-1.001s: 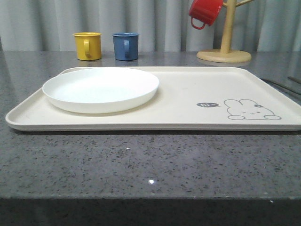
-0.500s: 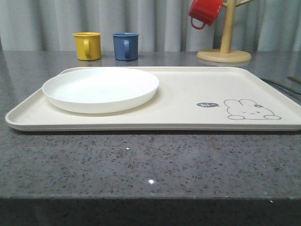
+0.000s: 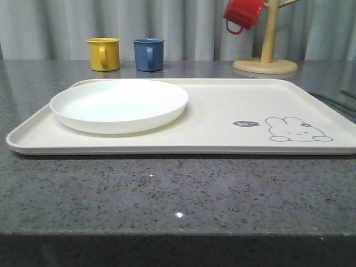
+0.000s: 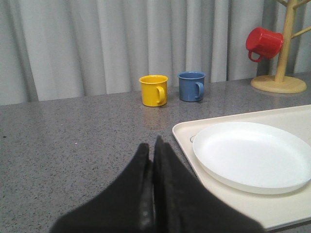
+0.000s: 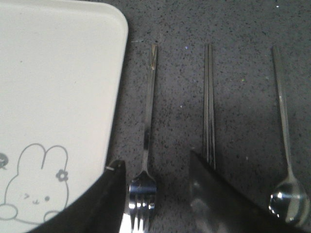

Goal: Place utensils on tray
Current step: 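Withdraw the left gripper away from the tray, then reach the right gripper down and grasp the fork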

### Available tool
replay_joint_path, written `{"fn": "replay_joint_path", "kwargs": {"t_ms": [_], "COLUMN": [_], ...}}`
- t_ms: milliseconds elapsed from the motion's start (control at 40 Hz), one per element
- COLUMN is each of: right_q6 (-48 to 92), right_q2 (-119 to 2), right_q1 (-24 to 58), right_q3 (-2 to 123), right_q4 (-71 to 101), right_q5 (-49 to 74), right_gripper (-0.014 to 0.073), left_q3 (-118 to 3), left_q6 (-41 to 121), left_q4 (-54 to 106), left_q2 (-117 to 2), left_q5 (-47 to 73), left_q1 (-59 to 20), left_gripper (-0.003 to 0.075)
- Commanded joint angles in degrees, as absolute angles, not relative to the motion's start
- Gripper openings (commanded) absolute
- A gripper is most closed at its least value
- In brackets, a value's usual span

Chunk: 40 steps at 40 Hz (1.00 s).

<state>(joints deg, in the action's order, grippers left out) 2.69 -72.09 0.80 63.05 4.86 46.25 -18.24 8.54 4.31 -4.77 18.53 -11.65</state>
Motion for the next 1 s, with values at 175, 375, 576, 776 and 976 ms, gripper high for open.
{"fn": "replay_joint_path", "kwargs": {"t_ms": [175, 375, 576, 776, 976], "right_q6": [3.6, 3.6, 3.6, 3.6, 3.6], "right_q2": [-83.7, -88.0, -90.5, -92.1, -93.5], "right_q1": [2.1, 2.6, 2.6, 2.6, 2.6], "right_q3": [71.5, 71.6, 71.6, 71.6, 71.6], "right_q4": [4.3, 4.3, 4.3, 4.3, 4.3], "right_q5": [46.6, 46.5, 46.1, 45.5, 46.3], "right_gripper": [0.0329, 0.0329, 0.0329, 0.0328, 0.0282], "left_q3": [-19.7, -19.7, -19.7, -19.7, -19.7], "left_q6": [8.0, 8.0, 8.0, 8.0, 8.0], "left_q4": [5.1, 5.1, 5.1, 5.1, 5.1], "left_q2": [-5.4, -5.4, -5.4, -5.4, -5.4], "left_q5": [13.8, 13.8, 13.8, 13.8, 13.8], "left_q1": [-11.5, -11.5, -11.5, -11.5, -11.5], "left_gripper": [-0.0018, -0.0018, -0.0018, -0.0018, -0.0018]}}
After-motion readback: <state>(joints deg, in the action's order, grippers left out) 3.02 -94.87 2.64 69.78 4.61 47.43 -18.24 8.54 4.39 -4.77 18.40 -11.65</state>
